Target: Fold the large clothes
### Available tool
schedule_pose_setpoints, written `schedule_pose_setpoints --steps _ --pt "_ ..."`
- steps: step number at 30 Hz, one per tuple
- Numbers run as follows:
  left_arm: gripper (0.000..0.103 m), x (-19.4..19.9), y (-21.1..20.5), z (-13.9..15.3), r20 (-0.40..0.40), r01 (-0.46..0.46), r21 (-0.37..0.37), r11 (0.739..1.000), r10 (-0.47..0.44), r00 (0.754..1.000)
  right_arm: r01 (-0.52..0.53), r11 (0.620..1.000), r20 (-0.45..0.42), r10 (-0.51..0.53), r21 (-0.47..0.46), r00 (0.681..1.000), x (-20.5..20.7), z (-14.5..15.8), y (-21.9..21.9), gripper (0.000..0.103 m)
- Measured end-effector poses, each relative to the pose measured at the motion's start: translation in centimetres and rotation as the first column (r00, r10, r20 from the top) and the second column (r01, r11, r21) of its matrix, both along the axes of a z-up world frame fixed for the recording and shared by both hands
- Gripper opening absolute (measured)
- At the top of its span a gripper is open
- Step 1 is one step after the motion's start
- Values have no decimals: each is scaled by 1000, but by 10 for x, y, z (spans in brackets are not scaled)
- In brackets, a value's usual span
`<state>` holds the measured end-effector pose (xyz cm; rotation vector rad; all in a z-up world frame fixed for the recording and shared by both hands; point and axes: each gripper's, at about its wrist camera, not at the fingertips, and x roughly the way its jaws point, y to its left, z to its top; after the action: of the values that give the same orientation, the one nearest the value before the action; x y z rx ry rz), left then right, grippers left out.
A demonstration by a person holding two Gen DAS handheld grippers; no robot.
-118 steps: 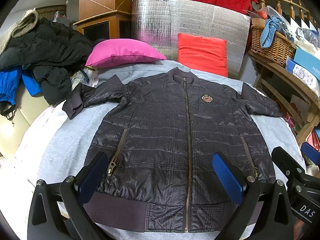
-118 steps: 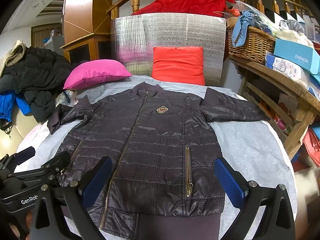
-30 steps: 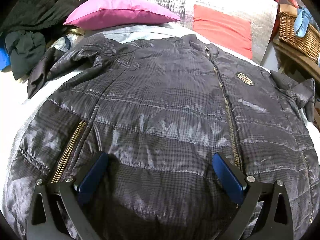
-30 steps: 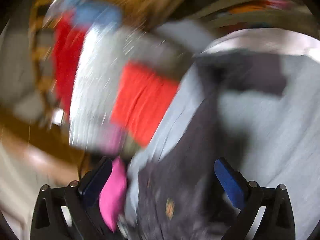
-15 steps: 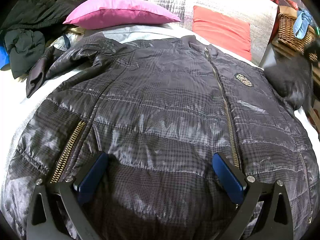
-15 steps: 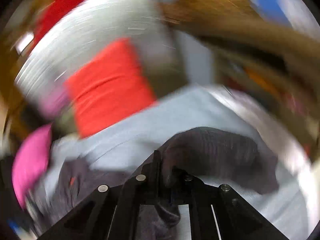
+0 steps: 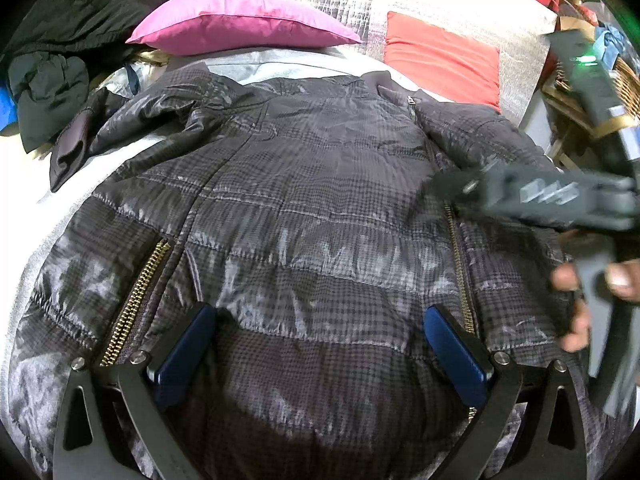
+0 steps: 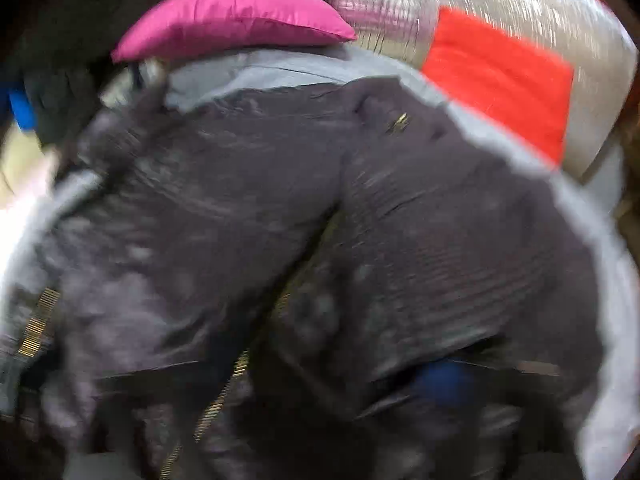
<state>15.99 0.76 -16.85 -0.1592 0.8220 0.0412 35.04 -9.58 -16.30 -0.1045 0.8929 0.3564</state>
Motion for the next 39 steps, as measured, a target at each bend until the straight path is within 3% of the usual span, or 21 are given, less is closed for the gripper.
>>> schedule_pose_setpoints --steps 3,5,7,9,11,12,14,15,17,19,22,24,27,29,30,32,33,35,36,37,39 --pt "103 0 -1 0 -3 -1 5 1000 1 1000 55 978 -5 -56 201 998 -10 15 -35 103" --pt "103 0 -2 0 -5 -1 9 1000 1 1000 135 915 -17 -139 381 990 -16 25 -75 103" --pt "103 1 -4 1 -16 -2 21 1000 2 1000 219 813 -53 -227 540 972 -17 28 -117 103" --pt "103 3 -10 3 -52 -6 61 998 10 999 297 677 -95 -319 674 943 -26 23 -161 103" --pt "103 9 -15 8 -106 7 91 996 3 994 342 559 -148 -364 756 920 -24 18 -192 103" --pt "103 13 -17 14 -133 17 96 995 -4 991 371 480 -206 -362 795 909 -20 3 -210 103" --pt "103 20 -25 37 -128 40 94 995 -28 991 405 397 -280 -337 824 899 -12 -17 -228 103" --pt "103 24 -32 52 -103 53 108 993 -42 994 391 377 -276 -325 840 905 -10 -25 -230 103" --pt "103 35 -51 78 -61 89 168 982 -80 995 347 406 -226 -317 845 921 -12 -19 -226 103" --pt "103 57 -88 102 -39 153 282 947 -148 988 317 412 -195 -311 854 930 -14 -22 -221 103" --pt "103 94 -149 114 -51 263 445 856 -269 962 240 337 -143 -287 910 947 -25 -28 -229 103" --pt "103 124 -183 110 -94 315 492 811 -311 946 214 230 -144 -287 949 947 -33 -39 -246 102" --pt "103 161 -204 98 -165 339 499 797 -297 941 177 37 -159 -290 984 944 -36 -53 -263 102" --pt "103 177 -217 83 -217 357 549 756 -283 934 162 -26 -162 -290 987 943 -40 -58 -269 101" --pt "103 181 -223 77 -230 365 579 729 -283 931 159 -43 -165 -289 986 943 -40 -59 -270 101" --pt "103 184 -235 69 -234 372 653 660 -291 928 159 -31 -161 -290 987 943 -39 -57 -268 101" --pt "100 185 -243 63 -234 374 701 608 -299 925 159 -22 -158 -293 987 943 -39 -55 -266 101" --pt "70 191 -249 52 -270 388 738 552 -285 920 160 -10 -155 -294 987 943 -41 -56 -267 101" --pt "45 194 -247 49 -301 407 722 559 -276 913 160 -6 -155 -293 987 944 -41 -57 -266 101" --pt "39 194 -244 50 -322 424 685 592 -276 906 160 -5 -155 -292 987 944 -41 -55 -268 101" --pt "39 190 -236 58 -293 412 650 638 -291 911 161 -1 -155 -293 987 944 -41 -55 -266 101"
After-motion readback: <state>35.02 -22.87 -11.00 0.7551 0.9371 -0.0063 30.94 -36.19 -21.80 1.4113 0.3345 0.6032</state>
